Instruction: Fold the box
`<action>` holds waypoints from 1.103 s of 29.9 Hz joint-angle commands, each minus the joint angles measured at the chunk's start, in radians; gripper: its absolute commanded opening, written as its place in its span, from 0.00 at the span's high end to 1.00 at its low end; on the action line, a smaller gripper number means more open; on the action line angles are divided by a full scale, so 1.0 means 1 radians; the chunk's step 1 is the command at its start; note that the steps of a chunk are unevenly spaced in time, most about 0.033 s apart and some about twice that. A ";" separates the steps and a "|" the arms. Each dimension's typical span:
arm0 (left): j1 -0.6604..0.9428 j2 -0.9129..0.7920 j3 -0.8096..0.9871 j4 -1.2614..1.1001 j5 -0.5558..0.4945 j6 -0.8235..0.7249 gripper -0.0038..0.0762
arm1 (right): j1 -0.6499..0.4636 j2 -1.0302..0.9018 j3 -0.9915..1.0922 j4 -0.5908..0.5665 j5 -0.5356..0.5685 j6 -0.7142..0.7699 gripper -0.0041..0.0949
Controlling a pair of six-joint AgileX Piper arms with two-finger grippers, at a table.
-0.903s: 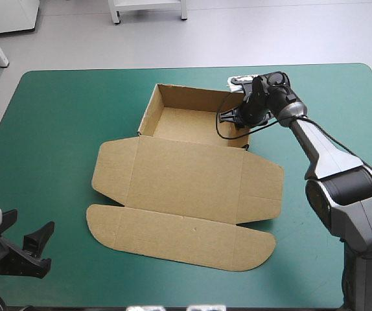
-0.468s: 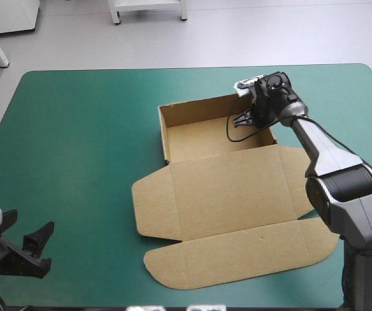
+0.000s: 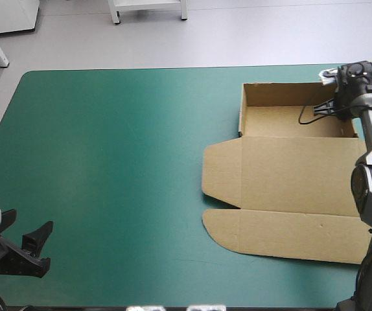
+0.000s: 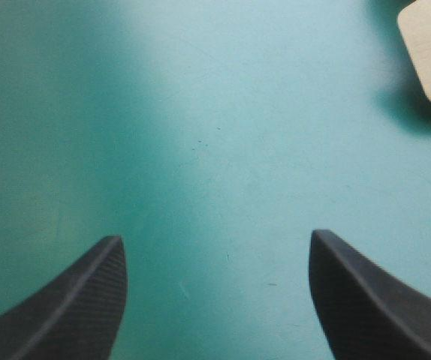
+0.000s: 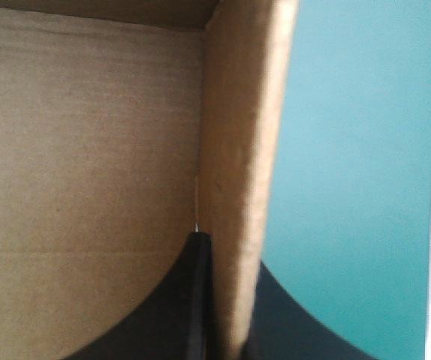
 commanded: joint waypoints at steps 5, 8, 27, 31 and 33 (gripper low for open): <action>-0.004 0.011 -0.020 0.002 -0.069 -0.002 0.34 | -0.214 -0.062 -0.025 -0.205 -0.029 -0.073 0.98; -0.004 0.011 -0.020 0.011 -0.073 -0.002 0.34 | -0.277 -0.062 -0.025 -0.126 -0.051 -0.107 0.98; -0.004 0.011 -0.020 0.035 -0.082 -0.002 0.34 | -0.337 -0.053 -0.025 -0.062 -0.126 -0.140 0.40; -0.004 0.011 -0.020 0.040 -0.084 -0.002 0.34 | -0.337 -0.065 -0.025 -0.043 -0.129 -0.107 0.29; -0.004 0.011 -0.020 0.045 -0.084 -0.002 0.34 | -0.333 -0.082 -0.025 0.014 -0.127 -0.111 0.29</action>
